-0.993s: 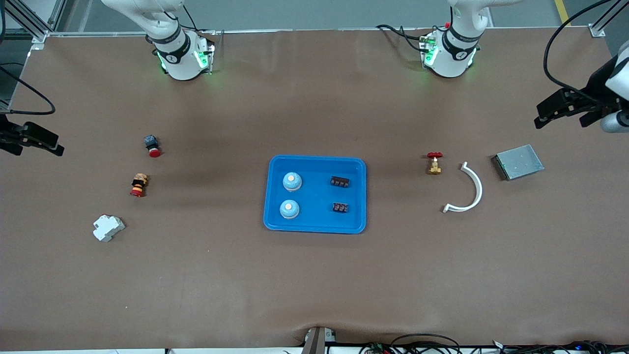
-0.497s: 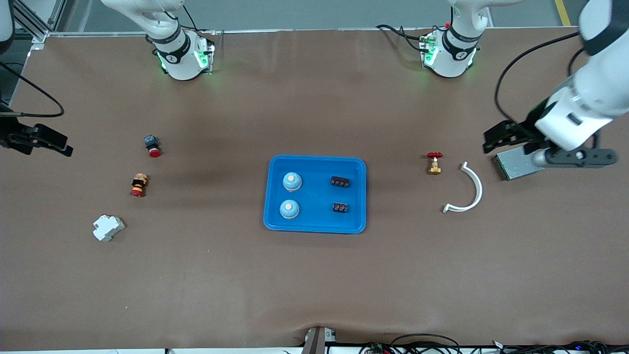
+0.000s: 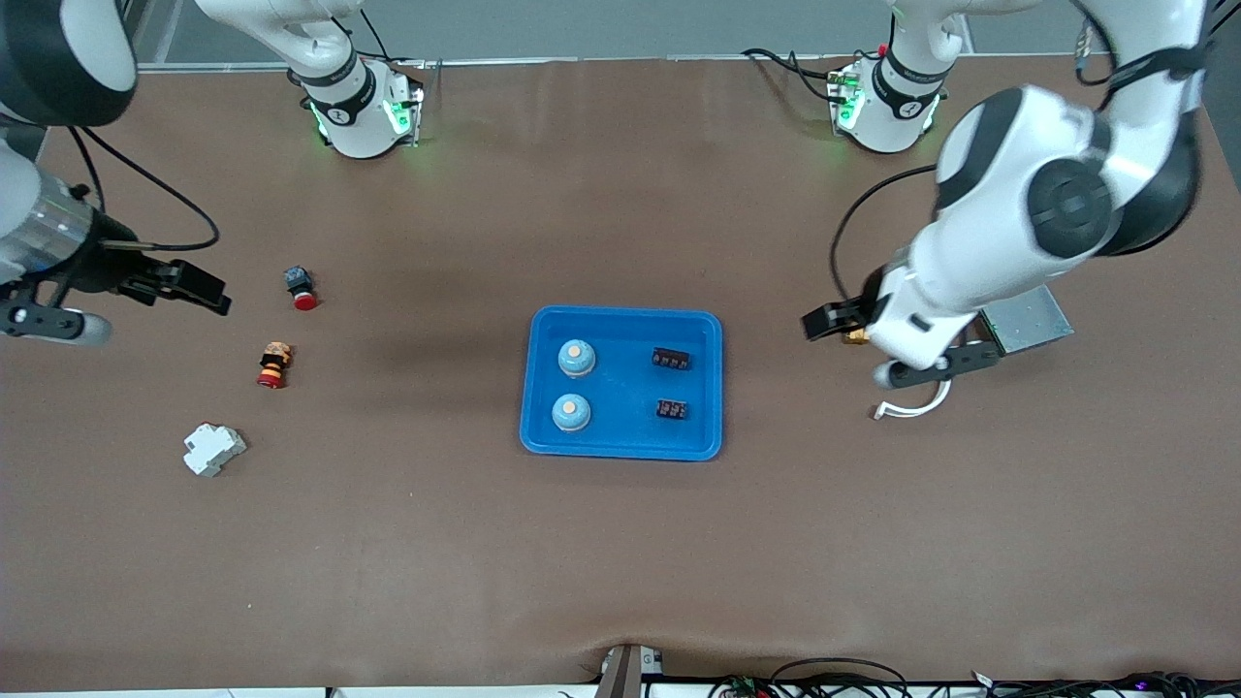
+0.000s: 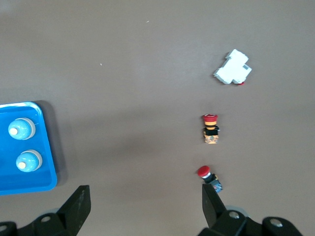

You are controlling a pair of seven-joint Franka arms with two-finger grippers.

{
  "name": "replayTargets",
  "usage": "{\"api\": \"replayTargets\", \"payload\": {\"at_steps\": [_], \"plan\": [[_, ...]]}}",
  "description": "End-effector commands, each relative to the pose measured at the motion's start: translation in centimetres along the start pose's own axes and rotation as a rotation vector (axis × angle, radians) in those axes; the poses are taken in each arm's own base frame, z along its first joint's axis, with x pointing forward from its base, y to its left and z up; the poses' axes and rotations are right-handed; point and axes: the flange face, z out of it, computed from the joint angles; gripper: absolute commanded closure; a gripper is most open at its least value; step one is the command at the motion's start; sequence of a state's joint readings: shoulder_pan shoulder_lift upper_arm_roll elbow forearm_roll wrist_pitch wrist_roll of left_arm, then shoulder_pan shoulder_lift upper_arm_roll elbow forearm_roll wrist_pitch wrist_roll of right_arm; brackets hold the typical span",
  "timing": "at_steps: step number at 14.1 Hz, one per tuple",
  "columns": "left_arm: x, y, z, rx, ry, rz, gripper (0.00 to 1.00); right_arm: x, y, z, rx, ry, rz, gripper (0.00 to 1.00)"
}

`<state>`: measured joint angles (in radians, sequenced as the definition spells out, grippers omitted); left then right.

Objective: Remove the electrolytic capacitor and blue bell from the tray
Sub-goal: 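Move the right gripper and the left gripper toward the blue tray, then grasp a blue bell with the right gripper while the left gripper grasps a capacitor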

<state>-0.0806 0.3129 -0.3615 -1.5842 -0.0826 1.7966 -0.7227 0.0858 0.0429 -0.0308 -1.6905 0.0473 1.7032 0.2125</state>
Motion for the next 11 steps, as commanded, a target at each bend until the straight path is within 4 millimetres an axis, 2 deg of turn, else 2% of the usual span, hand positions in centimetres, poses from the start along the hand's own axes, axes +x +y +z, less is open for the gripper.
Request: {"api": "replayTargets", "payload": {"at_steps": [1,2,4,5,7,9,10,11], "plan": [[-0.9,3.7,4.7,-0.007,-0.015,-0.162,0.0,-0.6,-1.5,2.4,0.011,0.011,0.044,0.0],[-1.4,4.9,6.5,-0.005,-0.003,-0.185,0.0,-0.7,-2.2,2.9,0.012,0.013,0.08,0.0],[-1.7,6.4,9.4,0.022,0.032,-0.21,0.0,-1.4,-5.0,3.5,0.01,0.009,0.086,0.0],[-2.3,7.3,10.8,0.021,0.034,-0.292,0.0,-1.6,-6.2,4.0,0.008,0.006,0.099,0.0],[-2.8,8.2,13.5,-0.001,0.108,-0.432,0.01,-2.0,-9.9,6.0,0.0,-0.004,0.12,0.0],[-4.3,9.9,17.4,-0.002,0.132,-0.476,0.03,-2.1,-13.3,8.6,0.003,0.01,0.152,0.0],[-4.3,10.1,18.2,-0.001,0.127,-0.517,0.14,-2.2,-15.1,10.3,-0.001,0.006,0.175,0.0],[-4.6,10.5,18.9,-0.008,0.125,-0.566,0.2,-2.5,-16.8,12.0,-0.007,0.001,0.182,0.0]]}}
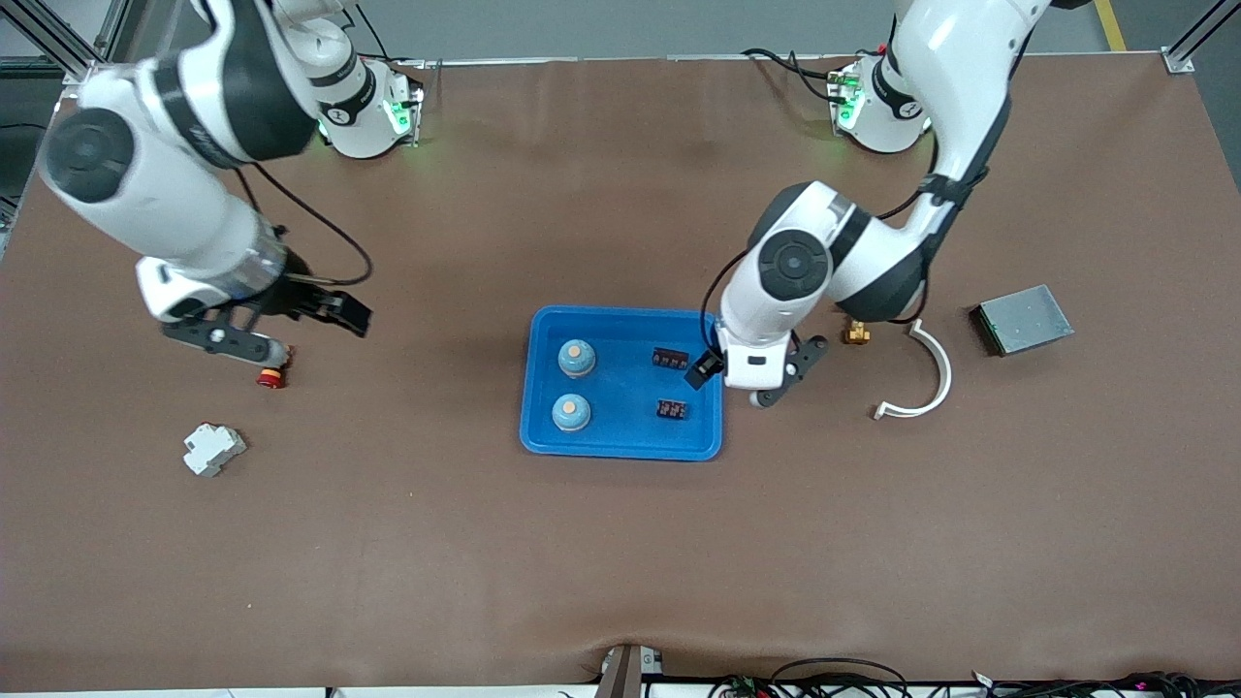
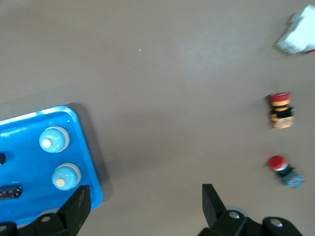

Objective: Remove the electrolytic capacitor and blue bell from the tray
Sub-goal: 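Grasp a blue bell with the right gripper while the left gripper grasps a capacitor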

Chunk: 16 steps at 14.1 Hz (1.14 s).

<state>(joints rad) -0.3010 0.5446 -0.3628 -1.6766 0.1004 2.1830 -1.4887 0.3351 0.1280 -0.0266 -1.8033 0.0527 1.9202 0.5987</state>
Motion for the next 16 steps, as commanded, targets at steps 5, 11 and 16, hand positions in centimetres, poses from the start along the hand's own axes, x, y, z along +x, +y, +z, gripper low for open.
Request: {"api": "replayTargets", "payload": {"at_steps": [5,11,16], "plan": [[-4.0,1.0,8.0,-0.002,0.115,-0.237,0.32,-3.6,-10.9,12.3,-0.002,0.016,0.156,0.0],[-5.5,0.9,11.3,0.0,0.1,-0.356,0.3,-8.2,-17.1,20.4,0.031,0.047,0.218,0.0],[-6.5,0.6,12.7,0.019,0.093,-0.4,0.33,-11.6,-19.9,26.5,0.022,0.048,0.234,0.0]]}}
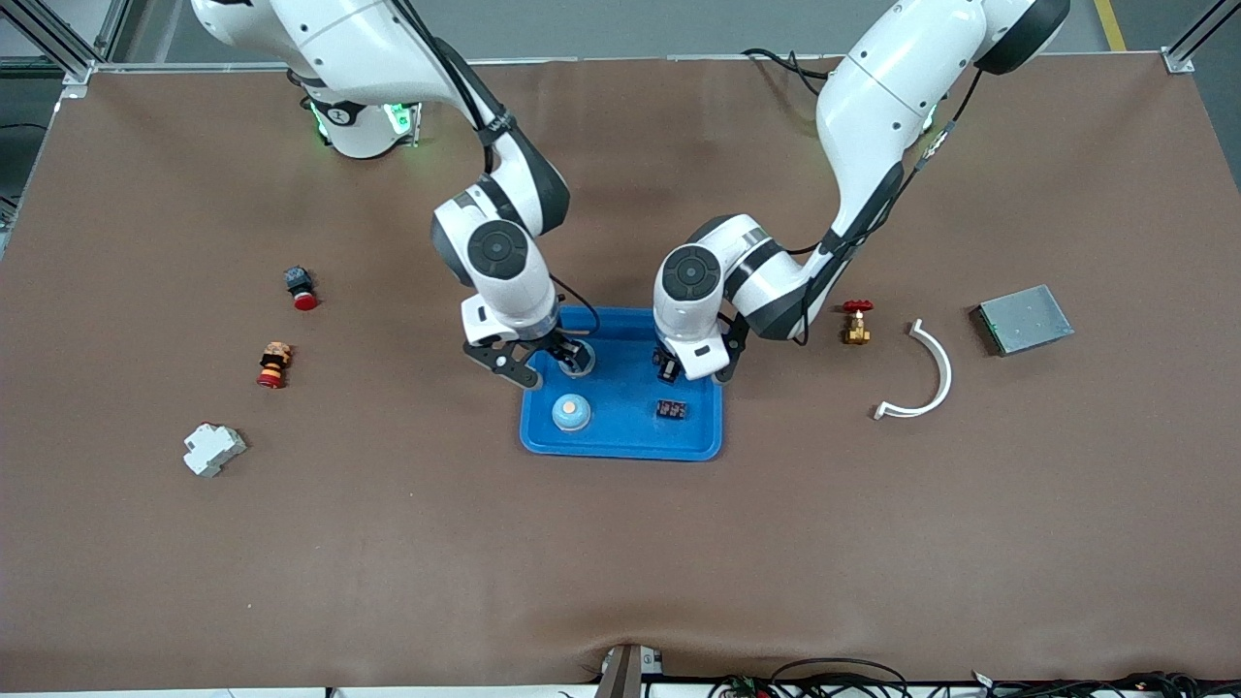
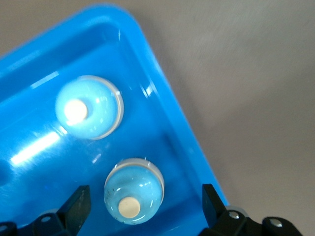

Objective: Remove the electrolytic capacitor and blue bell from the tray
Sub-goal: 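Grasp a blue bell with the right gripper while the left gripper grasps a capacitor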

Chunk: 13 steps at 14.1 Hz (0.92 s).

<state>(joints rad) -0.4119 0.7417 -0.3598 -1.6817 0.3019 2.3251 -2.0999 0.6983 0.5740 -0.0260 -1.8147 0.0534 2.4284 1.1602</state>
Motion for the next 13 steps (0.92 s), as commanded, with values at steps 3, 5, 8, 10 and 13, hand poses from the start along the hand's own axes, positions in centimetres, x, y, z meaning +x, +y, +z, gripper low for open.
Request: {"api": "replayTargets", "payload": {"at_steps": [3,5,8,10,13], "plan": [[-0.9,0.0,0.3,-0.014,0.008,-0.002,0.91,-1.3,-1.1,2.3,-0.001,0.008,0.011,0.0],[-0.6,0.1,0.3,-0.016,0.012,0.003,1.0,-1.2,-1.2,2.5,-0.002,0.009,0.013,0.0],[-0.1,1.5,-2.4,-0.061,0.01,0.01,1.0,-1.7,-2.0,3.2,-0.002,0.014,0.028,0.0],[0.8,2.0,-6.0,-0.092,0.025,0.028,1.0,-1.7,-2.1,3.6,-0.005,0.014,0.029,0.0],[4.4,3.2,-10.7,-0.143,0.031,-0.004,1.0,-1.7,-2.5,3.5,0.004,0.01,0.034,0.0]]}}
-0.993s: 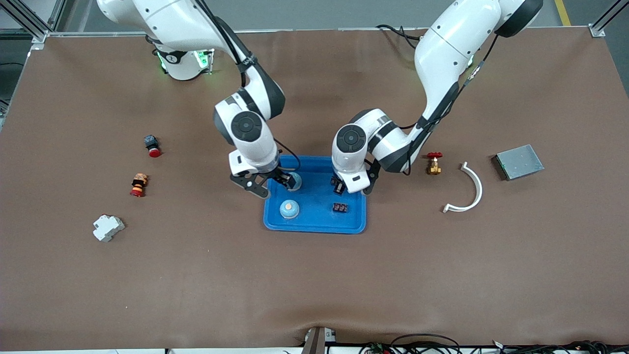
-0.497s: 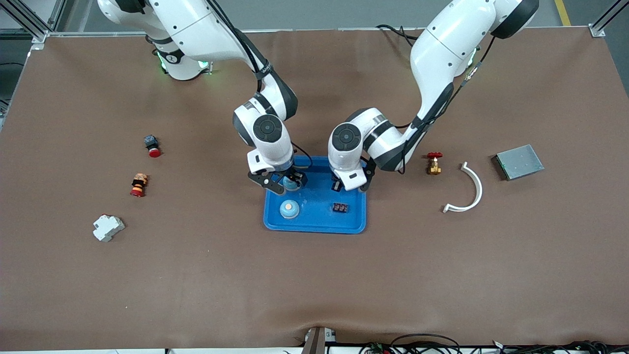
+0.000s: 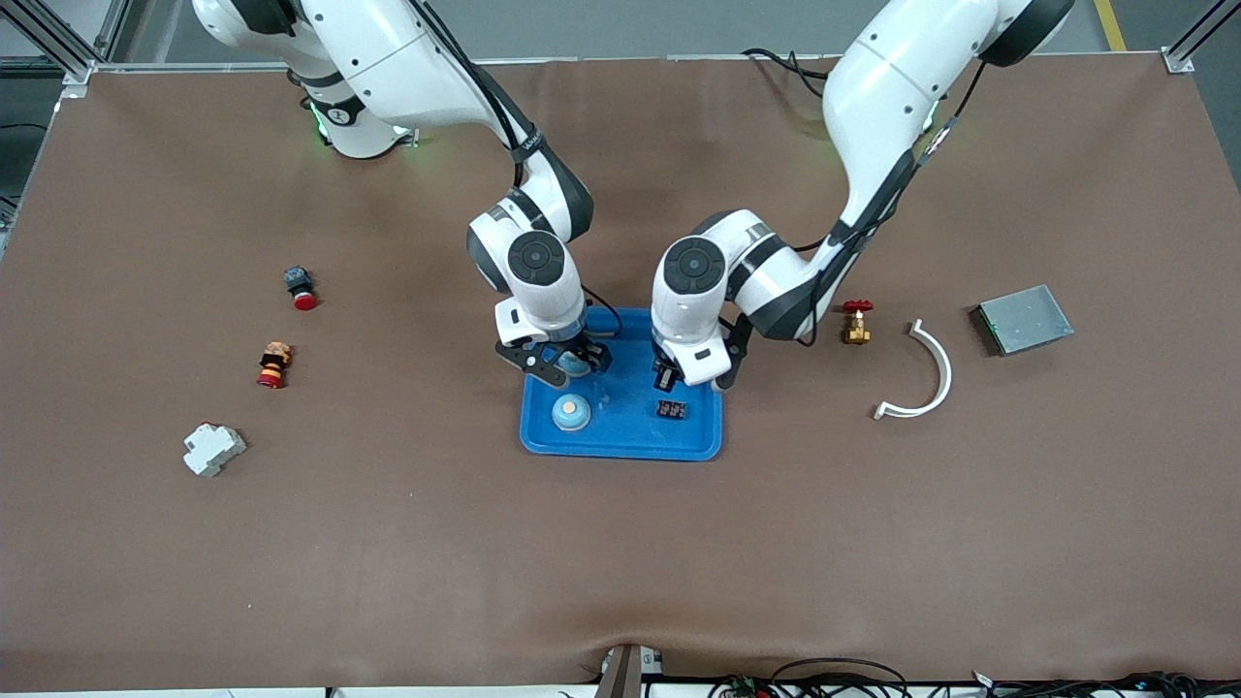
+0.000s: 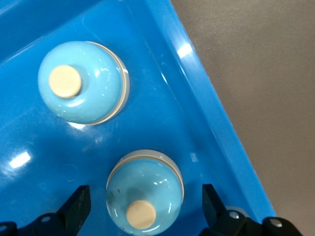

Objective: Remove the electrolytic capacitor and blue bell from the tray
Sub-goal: 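Lift the bell with the right gripper while the left gripper lifts the capacitor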

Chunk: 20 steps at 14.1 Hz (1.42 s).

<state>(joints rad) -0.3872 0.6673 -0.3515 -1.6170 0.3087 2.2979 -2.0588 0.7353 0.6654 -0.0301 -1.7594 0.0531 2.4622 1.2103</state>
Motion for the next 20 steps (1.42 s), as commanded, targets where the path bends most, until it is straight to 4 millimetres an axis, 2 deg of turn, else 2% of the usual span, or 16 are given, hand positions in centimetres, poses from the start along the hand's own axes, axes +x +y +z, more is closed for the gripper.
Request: {"api": "replayTargets", "payload": {"at_steps": [1,2,4,5,7,10,11,14,16,18,20], "plan": [[4.1,1.0,-3.9,-0.037,0.033,-0.023,1.0,0.0,-0.9,0.1,0.007,0.007,0.018,0.14],[5.5,1.5,-5.1,-0.053,0.034,-0.02,1.0,-0.1,-0.9,0.1,0.007,0.006,0.017,0.33],[9.4,2.1,-7.5,-0.051,0.055,0.006,1.0,-0.1,-0.9,0.4,0.003,0.003,0.019,0.91],[10.5,2.0,-8.0,-0.032,0.067,0.037,1.0,-0.3,-0.9,0.4,0.003,0.003,0.017,1.0],[13.4,2.1,-8.8,-0.013,0.081,0.054,1.0,-0.8,-1.4,0.1,0.011,0.004,0.03,1.0],[15.5,2.2,-9.1,-0.009,0.085,0.08,1.0,-0.6,-2.5,-1.8,0.034,0.008,0.039,1.0],[15.8,2.3,-9.9,-0.02,0.088,0.09,1.0,-0.1,-2.8,-2.7,0.032,0.008,0.04,1.0],[19.1,2.0,-10.3,0.02,0.103,0.131,1.0,1.8,-3.6,-6.3,-0.028,-0.017,-0.008,1.0],[21.4,1.3,-10.4,0.07,0.113,0.158,1.0,4.4,-2.4,-9.3,-0.031,-0.027,-0.07,1.0],[23.6,1.0,-10.2,0.094,0.108,0.161,1.0,5.4,-0.9,-11.8,-0.072,-0.052,-0.139,1.0],[26.1,0.5,-9.4,0.129,0.103,0.16,1.0,8.0,1.9,-14.4,-0.082,-0.069,-0.194,1.0]]}}
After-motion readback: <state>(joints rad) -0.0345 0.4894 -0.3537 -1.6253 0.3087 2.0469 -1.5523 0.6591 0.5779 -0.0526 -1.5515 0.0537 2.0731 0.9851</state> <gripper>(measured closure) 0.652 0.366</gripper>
